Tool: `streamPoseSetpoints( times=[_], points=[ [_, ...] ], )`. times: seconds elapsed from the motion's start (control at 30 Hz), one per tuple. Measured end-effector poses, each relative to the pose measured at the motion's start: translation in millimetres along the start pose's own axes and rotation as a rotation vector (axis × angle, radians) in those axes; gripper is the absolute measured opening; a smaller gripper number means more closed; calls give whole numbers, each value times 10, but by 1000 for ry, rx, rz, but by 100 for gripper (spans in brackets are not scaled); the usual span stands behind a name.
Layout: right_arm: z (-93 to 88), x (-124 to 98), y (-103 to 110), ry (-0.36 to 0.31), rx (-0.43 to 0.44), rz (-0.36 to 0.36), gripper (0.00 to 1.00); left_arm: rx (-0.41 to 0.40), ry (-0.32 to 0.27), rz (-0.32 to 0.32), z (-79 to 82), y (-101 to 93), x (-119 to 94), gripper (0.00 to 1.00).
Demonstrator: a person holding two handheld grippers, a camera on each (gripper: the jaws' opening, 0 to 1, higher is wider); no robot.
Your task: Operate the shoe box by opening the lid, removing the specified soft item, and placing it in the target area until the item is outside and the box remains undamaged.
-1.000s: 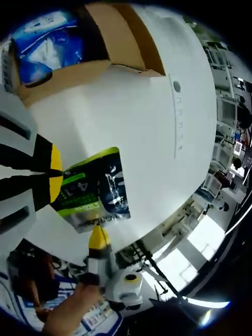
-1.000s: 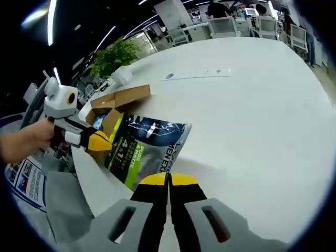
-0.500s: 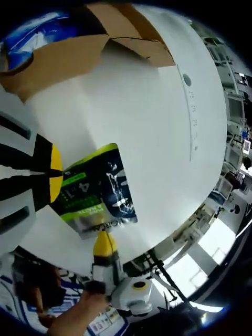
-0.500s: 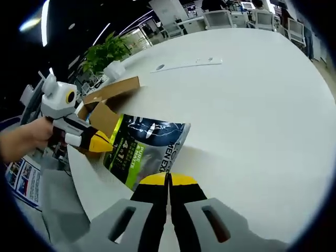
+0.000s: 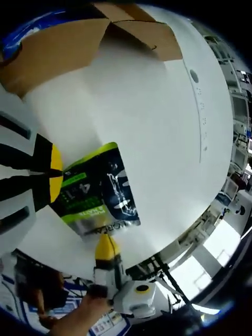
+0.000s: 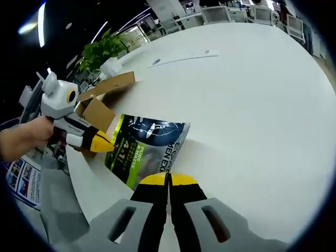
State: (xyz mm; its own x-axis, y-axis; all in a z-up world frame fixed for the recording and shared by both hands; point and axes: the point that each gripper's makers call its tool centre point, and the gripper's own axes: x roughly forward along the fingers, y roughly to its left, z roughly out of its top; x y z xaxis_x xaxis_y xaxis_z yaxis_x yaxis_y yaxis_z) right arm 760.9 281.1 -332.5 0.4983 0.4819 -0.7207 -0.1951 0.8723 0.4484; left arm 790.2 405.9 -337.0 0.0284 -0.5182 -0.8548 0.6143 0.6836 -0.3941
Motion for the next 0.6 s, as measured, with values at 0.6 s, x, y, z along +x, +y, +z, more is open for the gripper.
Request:
streamPoseSetpoints(
  times=[0.6],
  points=[
    [-69, 91, -111, 27, 23, -12, 0, -18, 25, 0, -37, 45, 131, 0]
  ],
)
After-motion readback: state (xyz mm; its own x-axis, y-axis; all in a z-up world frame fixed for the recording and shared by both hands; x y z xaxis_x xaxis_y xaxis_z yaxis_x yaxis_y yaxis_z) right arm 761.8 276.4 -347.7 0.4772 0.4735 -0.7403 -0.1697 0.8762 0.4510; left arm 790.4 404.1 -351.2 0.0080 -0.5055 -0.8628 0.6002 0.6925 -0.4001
